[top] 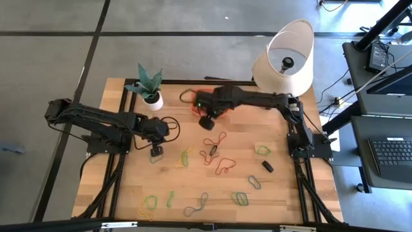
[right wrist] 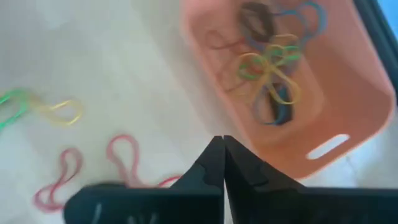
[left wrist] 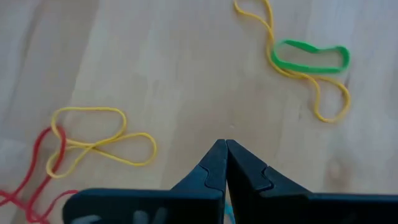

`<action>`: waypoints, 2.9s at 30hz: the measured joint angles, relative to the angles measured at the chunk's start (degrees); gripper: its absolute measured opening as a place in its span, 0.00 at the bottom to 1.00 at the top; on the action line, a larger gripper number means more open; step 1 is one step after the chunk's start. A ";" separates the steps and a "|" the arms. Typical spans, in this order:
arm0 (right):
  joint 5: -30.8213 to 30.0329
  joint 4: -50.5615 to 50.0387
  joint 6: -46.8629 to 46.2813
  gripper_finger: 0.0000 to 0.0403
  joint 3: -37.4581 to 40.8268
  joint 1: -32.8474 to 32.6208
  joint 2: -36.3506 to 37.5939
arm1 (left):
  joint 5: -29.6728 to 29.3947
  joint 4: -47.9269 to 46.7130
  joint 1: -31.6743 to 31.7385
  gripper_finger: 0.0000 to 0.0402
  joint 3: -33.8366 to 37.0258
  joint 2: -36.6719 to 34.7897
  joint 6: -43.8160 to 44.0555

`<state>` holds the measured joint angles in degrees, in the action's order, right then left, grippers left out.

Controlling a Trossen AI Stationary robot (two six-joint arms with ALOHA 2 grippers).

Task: Pick and place rubber bands into bin
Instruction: Put the green rubber band into the orange bin

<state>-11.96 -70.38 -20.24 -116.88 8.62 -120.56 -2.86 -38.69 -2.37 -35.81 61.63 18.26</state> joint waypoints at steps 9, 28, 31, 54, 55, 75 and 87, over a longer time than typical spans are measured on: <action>0.01 9.76 -3.19 0.00 17.57 -8.51 9.71 | 0.97 0.44 -4.85 0.01 0.00 -0.02 0.40; 0.86 45.57 -23.55 0.02 76.18 -22.38 52.47 | -6.60 -5.65 -10.20 0.00 -18.27 12.34 2.45; 0.96 46.34 -24.18 0.02 79.44 -23.53 55.87 | -6.65 -9.91 -11.38 0.00 -23.49 17.95 5.65; 3.24 45.29 -7.91 0.02 89.21 -23.87 61.22 | -0.43 -12.95 -32.06 0.01 -37.44 41.01 78.46; 3.58 45.18 -7.59 0.02 89.36 -23.87 61.21 | 0.74 -11.79 -32.72 0.01 -37.44 41.75 79.53; 5.17 46.27 -8.03 0.02 90.01 -23.87 61.21 | 3.96 -6.27 -36.07 0.34 -37.42 50.09 87.54; 5.17 46.66 -9.52 0.02 90.01 -23.87 61.21 | 3.98 -7.80 -36.66 0.24 -37.41 50.45 87.05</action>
<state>-6.79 -23.73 -29.76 -26.87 -15.25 -59.35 1.13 -46.50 -39.03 -73.22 112.08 105.31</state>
